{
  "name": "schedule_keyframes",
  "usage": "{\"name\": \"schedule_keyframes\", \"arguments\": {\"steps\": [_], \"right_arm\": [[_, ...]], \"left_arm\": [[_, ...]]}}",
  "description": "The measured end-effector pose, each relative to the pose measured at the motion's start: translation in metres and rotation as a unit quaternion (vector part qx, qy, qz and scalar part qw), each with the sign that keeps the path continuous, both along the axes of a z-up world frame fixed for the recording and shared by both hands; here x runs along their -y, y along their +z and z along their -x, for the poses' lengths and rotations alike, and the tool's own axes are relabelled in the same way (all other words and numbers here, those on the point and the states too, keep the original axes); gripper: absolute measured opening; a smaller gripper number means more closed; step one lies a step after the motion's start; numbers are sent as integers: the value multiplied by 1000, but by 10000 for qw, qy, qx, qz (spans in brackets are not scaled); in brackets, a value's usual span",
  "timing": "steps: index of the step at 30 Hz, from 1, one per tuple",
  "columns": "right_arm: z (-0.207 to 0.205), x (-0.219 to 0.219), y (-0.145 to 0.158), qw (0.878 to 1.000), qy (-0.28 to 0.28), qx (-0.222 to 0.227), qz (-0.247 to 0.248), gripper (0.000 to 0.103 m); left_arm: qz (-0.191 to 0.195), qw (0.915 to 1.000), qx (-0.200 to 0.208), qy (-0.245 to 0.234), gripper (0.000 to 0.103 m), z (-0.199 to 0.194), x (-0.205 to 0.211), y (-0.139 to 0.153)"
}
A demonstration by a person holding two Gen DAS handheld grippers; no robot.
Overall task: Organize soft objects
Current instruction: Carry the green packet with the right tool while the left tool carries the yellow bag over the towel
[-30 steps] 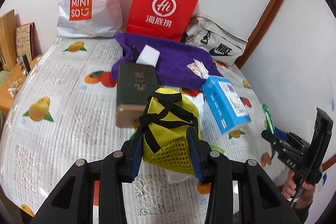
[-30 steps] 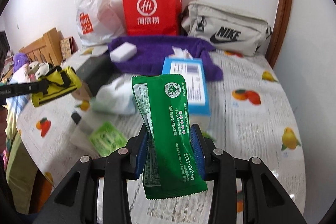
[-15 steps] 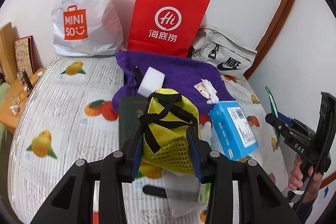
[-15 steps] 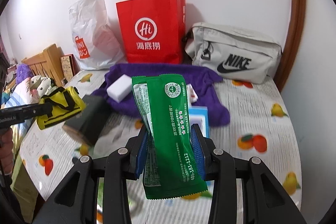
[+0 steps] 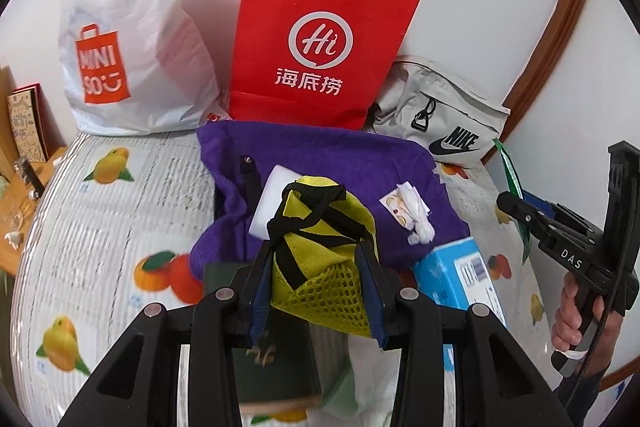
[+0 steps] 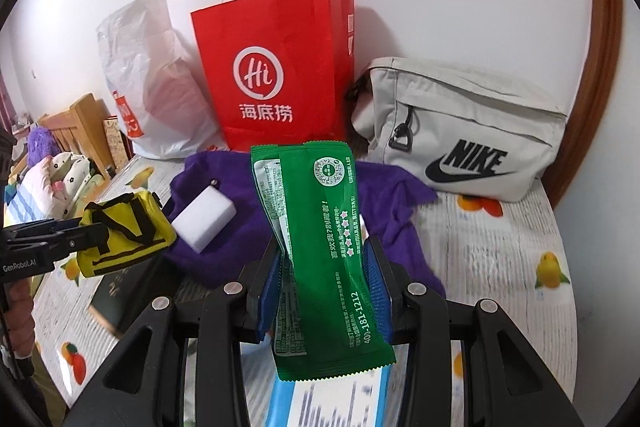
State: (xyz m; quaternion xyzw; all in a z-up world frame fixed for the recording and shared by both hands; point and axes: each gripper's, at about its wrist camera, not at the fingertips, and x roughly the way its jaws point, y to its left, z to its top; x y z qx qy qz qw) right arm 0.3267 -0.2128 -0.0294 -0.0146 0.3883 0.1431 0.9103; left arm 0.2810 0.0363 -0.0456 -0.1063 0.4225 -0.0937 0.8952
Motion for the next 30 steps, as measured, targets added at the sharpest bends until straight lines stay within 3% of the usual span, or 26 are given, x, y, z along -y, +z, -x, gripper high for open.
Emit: {"name": "schedule_keyframes", "arguments": {"steps": [17,30], "right_arm": [[-91,-2,-45,9983,96,-581,-24,40],[-128,1,-93,9914,50,-1294,-192,43]], "left_arm": [[-76,9997,-213,-118,38,-88,19,-21],[-353,9984,-423,-82,38,-143,24,-40]]}}
